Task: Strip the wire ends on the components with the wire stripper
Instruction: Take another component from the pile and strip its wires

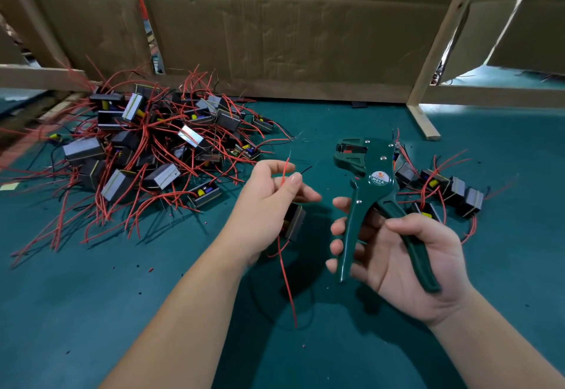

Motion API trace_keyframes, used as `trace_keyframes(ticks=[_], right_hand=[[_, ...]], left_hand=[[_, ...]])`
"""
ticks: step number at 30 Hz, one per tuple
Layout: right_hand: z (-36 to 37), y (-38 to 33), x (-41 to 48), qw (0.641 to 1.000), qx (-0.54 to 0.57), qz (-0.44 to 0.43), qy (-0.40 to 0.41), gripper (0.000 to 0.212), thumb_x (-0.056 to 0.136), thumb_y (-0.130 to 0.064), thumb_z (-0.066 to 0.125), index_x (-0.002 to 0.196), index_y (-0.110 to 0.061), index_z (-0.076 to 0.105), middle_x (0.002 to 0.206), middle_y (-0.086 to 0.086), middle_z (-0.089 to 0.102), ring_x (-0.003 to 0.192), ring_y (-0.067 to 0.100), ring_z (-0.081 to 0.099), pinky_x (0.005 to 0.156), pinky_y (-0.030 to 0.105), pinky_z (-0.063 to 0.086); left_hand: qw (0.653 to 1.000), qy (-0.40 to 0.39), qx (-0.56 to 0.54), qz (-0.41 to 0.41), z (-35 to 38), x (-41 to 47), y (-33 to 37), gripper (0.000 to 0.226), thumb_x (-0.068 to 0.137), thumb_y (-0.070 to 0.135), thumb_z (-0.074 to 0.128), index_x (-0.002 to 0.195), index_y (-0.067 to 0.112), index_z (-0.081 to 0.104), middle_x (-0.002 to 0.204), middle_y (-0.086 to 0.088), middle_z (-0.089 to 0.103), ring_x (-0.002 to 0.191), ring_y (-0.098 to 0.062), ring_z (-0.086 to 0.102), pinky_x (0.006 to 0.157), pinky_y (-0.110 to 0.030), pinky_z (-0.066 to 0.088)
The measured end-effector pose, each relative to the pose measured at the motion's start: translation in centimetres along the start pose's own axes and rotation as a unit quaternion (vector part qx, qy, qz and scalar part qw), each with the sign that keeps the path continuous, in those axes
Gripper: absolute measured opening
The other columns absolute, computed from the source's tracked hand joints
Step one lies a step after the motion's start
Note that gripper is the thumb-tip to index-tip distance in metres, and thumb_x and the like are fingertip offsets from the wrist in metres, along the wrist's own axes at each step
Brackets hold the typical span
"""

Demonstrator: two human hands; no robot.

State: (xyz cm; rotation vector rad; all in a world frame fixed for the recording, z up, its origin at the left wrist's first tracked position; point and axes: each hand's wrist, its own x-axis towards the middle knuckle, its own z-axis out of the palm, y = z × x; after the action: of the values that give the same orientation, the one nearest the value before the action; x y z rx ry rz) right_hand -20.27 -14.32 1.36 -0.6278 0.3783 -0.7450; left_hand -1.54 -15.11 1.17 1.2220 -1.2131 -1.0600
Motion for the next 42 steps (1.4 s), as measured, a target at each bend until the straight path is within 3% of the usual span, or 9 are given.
trace_keyframes(ticks=[3, 7, 12, 18, 28, 34, 37, 39, 42], right_hand=[[0.0, -0.1, -0.1, 1.0, -0.007, 0.008, 0.015, 0.068, 0.051, -0.018, 0.078, 0.115, 0.001, 0.065, 0.094, 0.023, 0.064, 0.079, 0.035, 0.065, 0.072, 0.049, 0.055], [0.0, 0.1, -0.3, 0.998, -0.024, 0.05, -0.021, 0.064, 0.058, -0.019, 0.074, 0.118, 0.001, 0.063, 0.094, 0.023, 0.064, 0.081, 0.036, 0.064, 0.076, 0.05, 0.054], [0.3, 0.6, -0.3, 0.991, -0.04, 0.085, -0.093, 0.058, 0.072, -0.019, 0.068, 0.125, 0.0, 0.056, 0.099, 0.023, 0.062, 0.088, 0.036, 0.062, 0.083, 0.052, 0.049], [0.1, 0.8, -0.5, 0.991, -0.051, 0.074, -0.102, 0.048, 0.076, -0.016, 0.065, 0.12, 0.001, 0.057, 0.097, 0.025, 0.061, 0.086, 0.037, 0.062, 0.081, 0.053, 0.05], [0.4, 0.8, -0.7, 0.993, -0.086, 0.068, -0.054, 0.04, 0.074, -0.027, 0.075, 0.105, -0.003, 0.066, 0.084, 0.02, 0.063, 0.072, 0.032, 0.064, 0.068, 0.047, 0.055], [0.6, 1.1, -0.8, 0.993, -0.102, 0.059, 0.008, 0.047, 0.064, -0.042, 0.082, 0.092, -0.007, 0.069, 0.073, 0.017, 0.061, 0.061, 0.029, 0.062, 0.056, 0.042, 0.054], [1.1, 1.6, -0.5, 0.99, -0.113, 0.044, 0.075, 0.045, 0.064, -0.05, 0.078, 0.08, -0.01, 0.066, 0.063, 0.013, 0.055, 0.049, 0.023, 0.055, 0.045, 0.035, 0.048], [1.3, 1.9, -0.3, 0.984, -0.122, 0.022, 0.127, 0.04, 0.067, -0.051, 0.068, 0.073, -0.012, 0.062, 0.057, 0.008, 0.049, 0.042, 0.019, 0.046, 0.039, 0.027, 0.041], [1.3, 2.0, 0.1, 0.989, -0.09, -0.009, 0.12, 0.035, 0.077, -0.042, 0.059, 0.081, -0.009, 0.068, 0.066, 0.013, 0.057, 0.05, 0.024, 0.055, 0.048, 0.033, 0.05]], left_hand=[[0.999, 0.006, -0.042, -0.003, 0.0, 0.1, 0.3, 0.009, 0.1, 0.018, 0.046, 0.091, 0.017, 0.049, 0.07, 0.006, 0.07, 0.074, -0.01, 0.069, 0.064, -0.027, 0.047], [0.998, 0.045, -0.045, 0.024, -0.3, 0.3, 0.5, 0.012, 0.095, 0.018, 0.056, 0.084, 0.019, 0.057, 0.06, 0.01, 0.057, 0.062, -0.009, 0.061, 0.072, -0.042, 0.052], [0.996, 0.061, -0.047, 0.053, -0.5, 0.2, 0.8, 0.011, 0.091, 0.014, 0.062, 0.081, 0.014, 0.064, 0.061, 0.014, 0.057, 0.06, -0.004, 0.054, 0.065, -0.033, 0.057], [0.992, 0.069, -0.038, 0.095, -0.5, 0.1, 1.2, 0.013, 0.091, 0.01, 0.061, 0.079, 0.015, 0.065, 0.059, 0.013, 0.056, 0.057, -0.002, 0.051, 0.062, -0.029, 0.059], [0.991, 0.069, -0.039, 0.103, -0.3, -0.2, 1.6, 0.014, 0.092, 0.007, 0.06, 0.079, 0.013, 0.064, 0.061, 0.009, 0.053, 0.061, -0.005, 0.051, 0.051, -0.021, 0.052], [0.994, 0.055, -0.017, 0.097, -0.3, -0.3, 1.6, 0.012, 0.094, 0.01, 0.057, 0.084, 0.015, 0.061, 0.064, 0.014, 0.054, 0.061, -0.003, 0.052, 0.048, -0.021, 0.05], [0.995, 0.059, -0.052, 0.055, -0.3, -0.5, 1.7, 0.018, 0.102, 0.024, 0.04, 0.091, 0.019, 0.054, 0.064, 0.01, 0.048, 0.059, -0.005, 0.055, 0.041, -0.023, 0.044], [0.998, 0.033, -0.035, 0.037, -0.3, -0.5, 1.7, 0.028, 0.104, 0.024, 0.033, 0.084, 0.02, 0.052, 0.061, 0.012, 0.047, 0.058, -0.008, 0.056, 0.041, -0.023, 0.042], [0.999, -0.011, 0.034, 0.022, -0.2, -0.7, 1.6, 0.03, 0.102, 0.023, 0.038, 0.077, 0.021, 0.054, 0.063, 0.002, 0.054, 0.048, -0.008, 0.05, 0.04, -0.018, 0.04]])
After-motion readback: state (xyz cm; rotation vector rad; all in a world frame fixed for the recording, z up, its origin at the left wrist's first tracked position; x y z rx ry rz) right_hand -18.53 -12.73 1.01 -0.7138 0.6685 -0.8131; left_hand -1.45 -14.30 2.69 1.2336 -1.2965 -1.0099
